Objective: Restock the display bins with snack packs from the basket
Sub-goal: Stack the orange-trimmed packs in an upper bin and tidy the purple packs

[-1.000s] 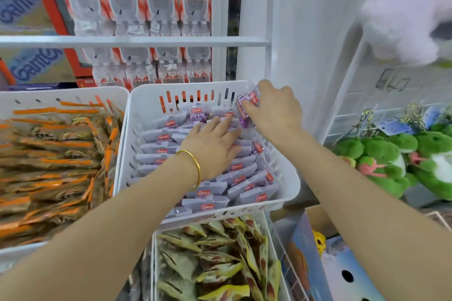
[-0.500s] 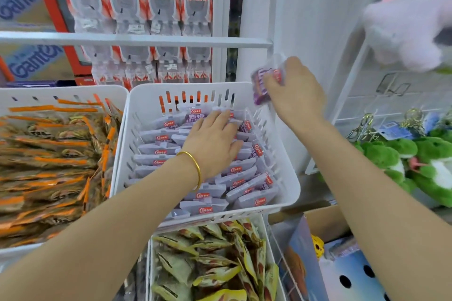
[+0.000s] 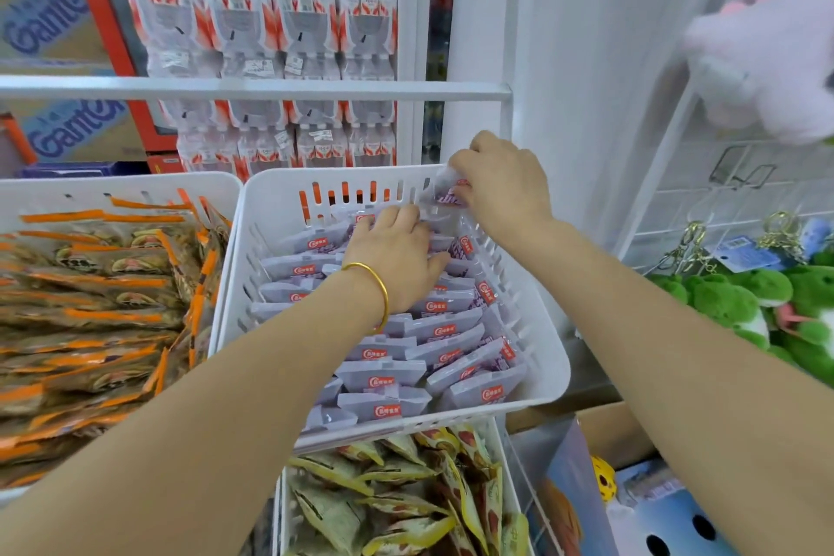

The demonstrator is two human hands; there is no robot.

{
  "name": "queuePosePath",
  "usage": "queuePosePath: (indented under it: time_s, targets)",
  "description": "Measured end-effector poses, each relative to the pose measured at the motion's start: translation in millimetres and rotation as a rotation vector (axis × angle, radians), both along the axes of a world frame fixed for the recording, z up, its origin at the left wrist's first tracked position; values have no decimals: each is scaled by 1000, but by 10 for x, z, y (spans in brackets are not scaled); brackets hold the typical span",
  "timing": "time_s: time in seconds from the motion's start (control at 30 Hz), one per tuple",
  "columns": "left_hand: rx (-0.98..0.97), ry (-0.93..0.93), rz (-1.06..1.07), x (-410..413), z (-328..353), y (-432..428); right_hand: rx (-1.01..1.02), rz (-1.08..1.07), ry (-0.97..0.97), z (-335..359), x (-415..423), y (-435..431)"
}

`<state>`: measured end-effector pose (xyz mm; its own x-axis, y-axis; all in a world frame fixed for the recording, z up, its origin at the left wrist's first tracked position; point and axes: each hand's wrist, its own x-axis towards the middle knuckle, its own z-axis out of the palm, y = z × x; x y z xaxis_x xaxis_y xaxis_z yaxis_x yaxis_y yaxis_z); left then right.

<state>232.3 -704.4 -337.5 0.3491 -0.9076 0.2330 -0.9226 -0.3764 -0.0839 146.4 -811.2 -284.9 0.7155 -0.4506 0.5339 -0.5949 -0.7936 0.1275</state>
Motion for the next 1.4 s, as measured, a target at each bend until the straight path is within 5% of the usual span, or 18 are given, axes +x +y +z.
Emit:
queuePosePath:
  time_s: [0.23, 0.43, 0.97, 1.17, 1.4]
  targets:
    - [-19, -5, -12, 48, 21, 25, -80, -52, 226, -100, 196, 21]
    - [-32, 25, -24, 55, 23, 26, 65, 55, -92, -151, -57, 105]
    - [-15, 32, -45, 268, 136, 134, 313, 103, 189, -283, 102, 52]
    - [-6, -1, -45, 292, 95, 182, 559, 103, -162, -184, 4, 171]
    - [-16, 56, -41, 359, 106, 240, 564, 117, -232, -266, 74, 227]
